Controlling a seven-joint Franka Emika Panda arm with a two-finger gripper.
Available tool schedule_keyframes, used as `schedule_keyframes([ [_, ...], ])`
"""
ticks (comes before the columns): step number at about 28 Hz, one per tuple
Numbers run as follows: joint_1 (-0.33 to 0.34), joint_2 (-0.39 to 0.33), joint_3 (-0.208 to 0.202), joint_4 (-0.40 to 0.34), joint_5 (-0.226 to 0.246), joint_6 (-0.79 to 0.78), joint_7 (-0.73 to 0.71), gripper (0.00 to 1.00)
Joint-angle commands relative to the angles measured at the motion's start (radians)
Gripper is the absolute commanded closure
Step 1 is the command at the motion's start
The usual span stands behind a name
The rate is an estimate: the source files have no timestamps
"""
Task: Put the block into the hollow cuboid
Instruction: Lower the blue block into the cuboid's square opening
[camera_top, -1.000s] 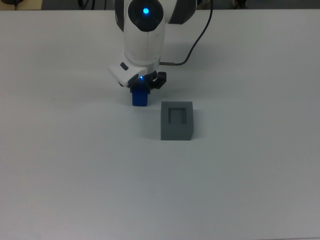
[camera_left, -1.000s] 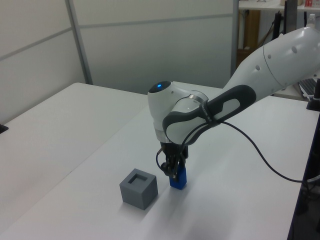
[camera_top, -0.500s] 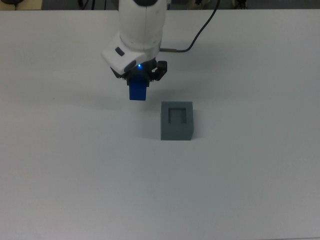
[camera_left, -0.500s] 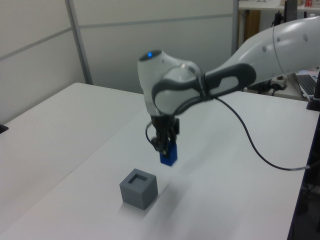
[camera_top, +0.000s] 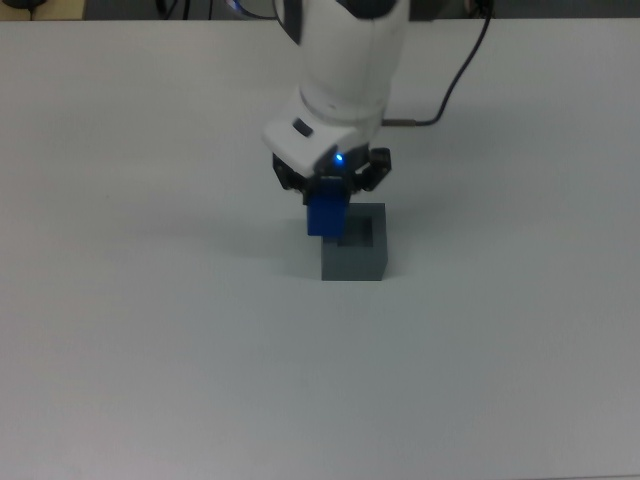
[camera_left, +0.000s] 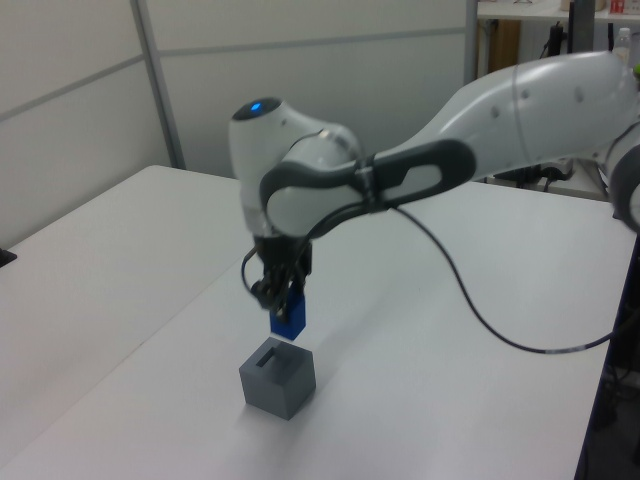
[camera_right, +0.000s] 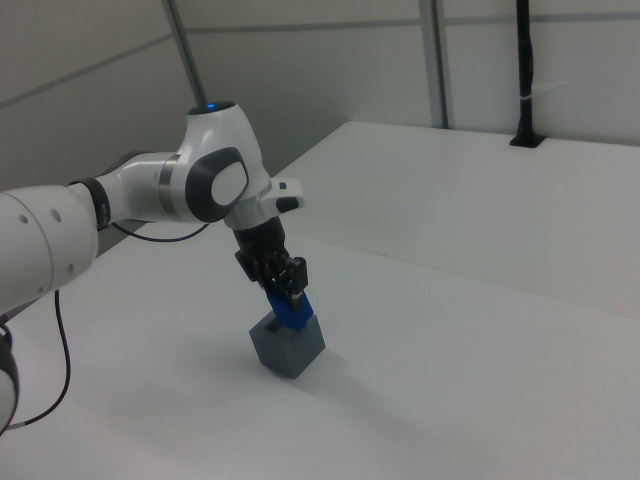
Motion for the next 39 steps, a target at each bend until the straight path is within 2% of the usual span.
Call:
schedule_keyframes([
  [1, 0.023, 0.041, -0.003, 0.06, 0.004, -0.026, 0.036, 0.79],
  [6, 0.029, 0.044, -0.003, 0.054, 0.009, -0.021, 0.126, 0.79],
  [16, 0.048, 0.042, 0.0, 0.037, 0.013, -0.024, 0.214, 0.79],
  [19, 0.048, 0.042, 0.01, 0.034, 0.013, -0.024, 0.214, 0.77],
  [39, 0.048, 0.056, 0.012, 0.009, -0.001, -0.021, 0.132, 0.74],
])
